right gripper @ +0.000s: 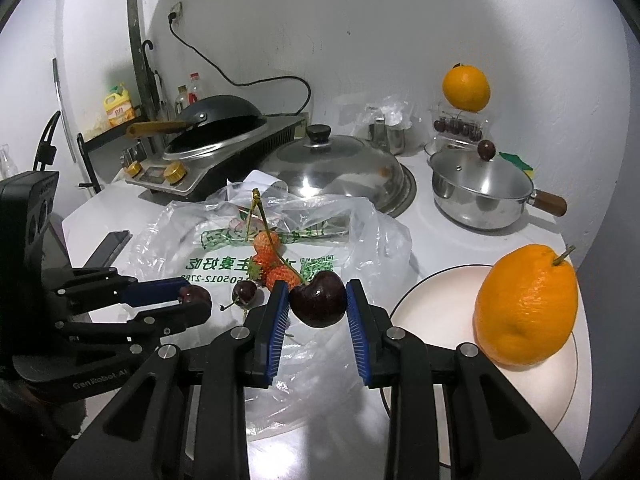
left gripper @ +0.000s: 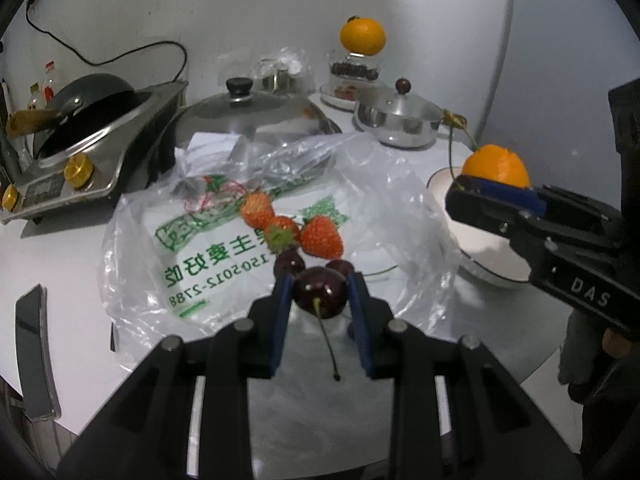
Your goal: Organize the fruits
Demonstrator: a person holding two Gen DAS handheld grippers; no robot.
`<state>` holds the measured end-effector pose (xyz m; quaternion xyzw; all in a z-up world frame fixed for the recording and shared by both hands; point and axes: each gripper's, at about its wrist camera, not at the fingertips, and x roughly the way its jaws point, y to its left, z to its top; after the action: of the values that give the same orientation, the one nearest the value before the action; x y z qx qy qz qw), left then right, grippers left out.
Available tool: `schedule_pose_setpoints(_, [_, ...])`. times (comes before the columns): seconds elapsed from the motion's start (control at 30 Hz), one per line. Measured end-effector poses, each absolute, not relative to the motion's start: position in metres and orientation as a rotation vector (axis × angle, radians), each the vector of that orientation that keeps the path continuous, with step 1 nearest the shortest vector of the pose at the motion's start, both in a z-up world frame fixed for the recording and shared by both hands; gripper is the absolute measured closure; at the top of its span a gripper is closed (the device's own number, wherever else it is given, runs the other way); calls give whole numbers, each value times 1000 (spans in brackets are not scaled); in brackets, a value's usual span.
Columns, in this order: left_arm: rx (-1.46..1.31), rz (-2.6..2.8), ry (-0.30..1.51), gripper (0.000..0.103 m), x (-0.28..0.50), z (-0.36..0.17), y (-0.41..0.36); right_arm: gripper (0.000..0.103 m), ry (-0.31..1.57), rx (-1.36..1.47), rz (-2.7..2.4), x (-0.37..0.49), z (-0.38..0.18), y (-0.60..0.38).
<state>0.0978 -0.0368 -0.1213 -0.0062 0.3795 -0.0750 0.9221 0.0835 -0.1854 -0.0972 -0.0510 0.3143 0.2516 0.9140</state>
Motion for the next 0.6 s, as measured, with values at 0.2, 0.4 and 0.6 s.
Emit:
schedule_pose_setpoints(0.2, [-1,-156,763,73,93,-113,-45,72,628,-97,505,75,-91,-197])
schedule_pose_setpoints(0.4, [14,-166,741,73,90,-103,-57,72,620,-86,481,69,-88,-214])
schedule_pose_setpoints(0.6, [28,-186,737,73,92,-100,-74,72,621,-71,455,67,-90,-234])
